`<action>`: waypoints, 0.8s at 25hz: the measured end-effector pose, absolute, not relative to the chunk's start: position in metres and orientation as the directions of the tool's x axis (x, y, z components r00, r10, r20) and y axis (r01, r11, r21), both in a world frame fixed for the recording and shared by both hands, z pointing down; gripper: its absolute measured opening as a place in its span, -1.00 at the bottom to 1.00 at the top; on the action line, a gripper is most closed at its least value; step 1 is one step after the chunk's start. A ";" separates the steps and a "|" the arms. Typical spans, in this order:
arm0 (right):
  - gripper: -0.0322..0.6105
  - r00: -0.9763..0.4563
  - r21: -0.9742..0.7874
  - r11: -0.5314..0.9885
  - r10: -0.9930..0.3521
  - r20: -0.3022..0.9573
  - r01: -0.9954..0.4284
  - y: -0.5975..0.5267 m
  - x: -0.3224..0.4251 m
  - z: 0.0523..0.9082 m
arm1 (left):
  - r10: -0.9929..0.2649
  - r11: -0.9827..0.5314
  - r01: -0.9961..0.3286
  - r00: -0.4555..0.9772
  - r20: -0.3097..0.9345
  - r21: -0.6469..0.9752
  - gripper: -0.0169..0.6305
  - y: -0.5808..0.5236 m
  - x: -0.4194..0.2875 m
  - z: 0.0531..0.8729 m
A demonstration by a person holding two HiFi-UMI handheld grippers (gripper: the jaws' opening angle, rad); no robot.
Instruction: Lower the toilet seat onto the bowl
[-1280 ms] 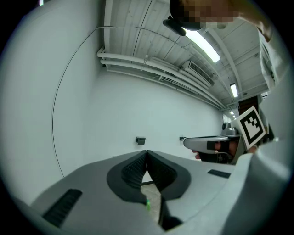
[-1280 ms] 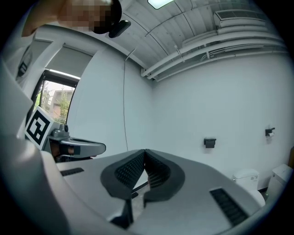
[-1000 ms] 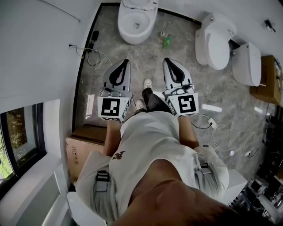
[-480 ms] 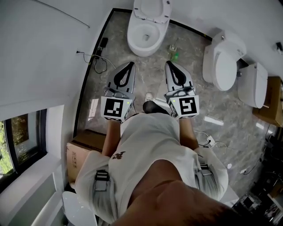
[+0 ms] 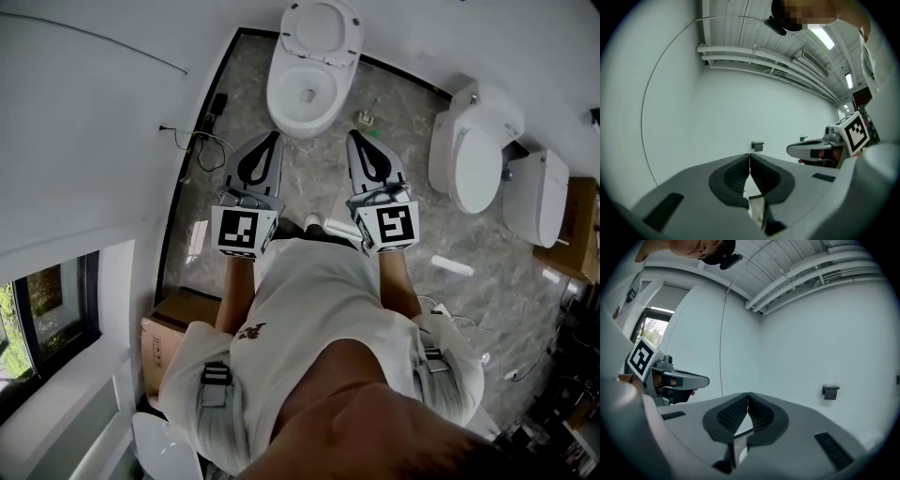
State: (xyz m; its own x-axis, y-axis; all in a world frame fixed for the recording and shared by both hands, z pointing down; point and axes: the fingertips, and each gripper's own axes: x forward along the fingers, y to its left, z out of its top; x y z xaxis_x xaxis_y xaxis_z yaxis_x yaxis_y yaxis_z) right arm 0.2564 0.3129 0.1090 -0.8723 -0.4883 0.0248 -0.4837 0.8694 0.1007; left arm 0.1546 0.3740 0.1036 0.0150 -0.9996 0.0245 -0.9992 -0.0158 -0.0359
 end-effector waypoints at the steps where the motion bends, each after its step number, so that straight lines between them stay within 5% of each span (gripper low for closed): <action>1: -0.85 -0.872 0.099 0.869 -0.490 0.025 -0.485 0.307 0.254 0.109 | -1.000 -0.019 -0.999 0.018 0.025 -0.033 -0.89 0.368 0.152 0.104; 20: -0.84 -0.785 0.103 0.788 -0.615 0.078 -0.607 0.196 0.118 0.123 | -0.984 -0.176 -0.984 0.176 0.030 -0.012 -0.88 0.237 0.006 0.114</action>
State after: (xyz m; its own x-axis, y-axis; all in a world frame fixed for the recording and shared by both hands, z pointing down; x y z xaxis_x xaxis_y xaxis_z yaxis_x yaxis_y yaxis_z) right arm 0.1182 0.1957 0.1235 -0.7849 -0.6146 0.0783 -0.6069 0.7881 0.1026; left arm 0.0062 0.2365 0.1139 0.1758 -0.9840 0.0297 -0.9843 -0.1762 -0.0116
